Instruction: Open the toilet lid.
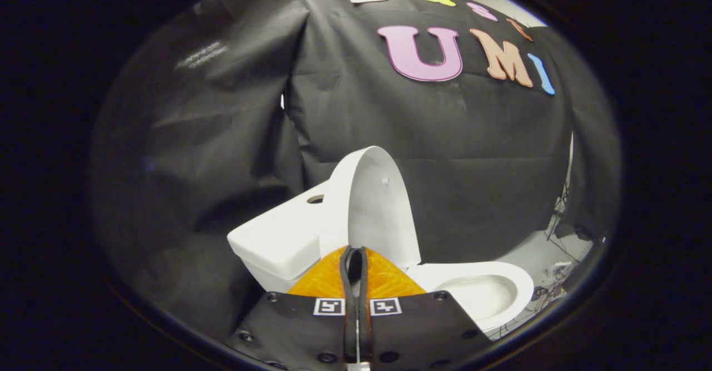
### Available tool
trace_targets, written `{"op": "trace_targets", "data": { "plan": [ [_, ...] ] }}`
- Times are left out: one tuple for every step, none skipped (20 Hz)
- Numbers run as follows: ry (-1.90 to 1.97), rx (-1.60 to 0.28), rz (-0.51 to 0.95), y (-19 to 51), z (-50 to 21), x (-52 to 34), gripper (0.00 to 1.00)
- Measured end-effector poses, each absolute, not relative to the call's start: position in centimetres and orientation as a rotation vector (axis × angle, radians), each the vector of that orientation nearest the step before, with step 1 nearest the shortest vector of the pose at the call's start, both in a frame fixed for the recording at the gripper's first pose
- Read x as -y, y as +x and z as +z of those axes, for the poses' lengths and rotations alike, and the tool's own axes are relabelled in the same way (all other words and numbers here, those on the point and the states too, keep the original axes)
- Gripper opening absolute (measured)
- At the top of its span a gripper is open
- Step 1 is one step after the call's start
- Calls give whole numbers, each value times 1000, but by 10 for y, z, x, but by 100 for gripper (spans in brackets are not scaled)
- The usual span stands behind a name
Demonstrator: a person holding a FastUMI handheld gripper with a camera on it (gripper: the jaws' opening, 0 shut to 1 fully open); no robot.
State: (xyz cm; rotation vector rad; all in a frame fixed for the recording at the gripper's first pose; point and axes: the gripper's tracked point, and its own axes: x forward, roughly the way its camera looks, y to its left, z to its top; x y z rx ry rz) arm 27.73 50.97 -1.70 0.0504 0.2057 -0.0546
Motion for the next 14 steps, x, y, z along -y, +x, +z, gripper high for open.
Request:
{"op": "trace_targets", "data": {
  "plan": [
    [43, -194, -40, 278, -15, -515, 10],
    [37, -192, -35, 281, -19, -519, 12],
    [27, -185, -31, 280, -18, -522, 14],
    [15, -180, 18, 282, -20, -530, 20],
    [1, -175, 23, 277, -17, -529, 31],
    [3, -149, 34, 275, -8, -530, 42],
    [1, -124, 47, 272, -2, -531, 53],
    [-4, -111, 64, 270, 0, -534, 64],
    [-5, -103, 83, 267, 2, -536, 75],
    [-9, -103, 94, 263, 2, -536, 86],
    [-16, -112, 100, 259, 1, -535, 97],
    [-23, -128, 104, 255, -2, -532, 97],
    [-27, -142, 106, 251, -5, -529, 97],
    [-26, -156, 110, 248, -8, -525, 97]
  ]
}}
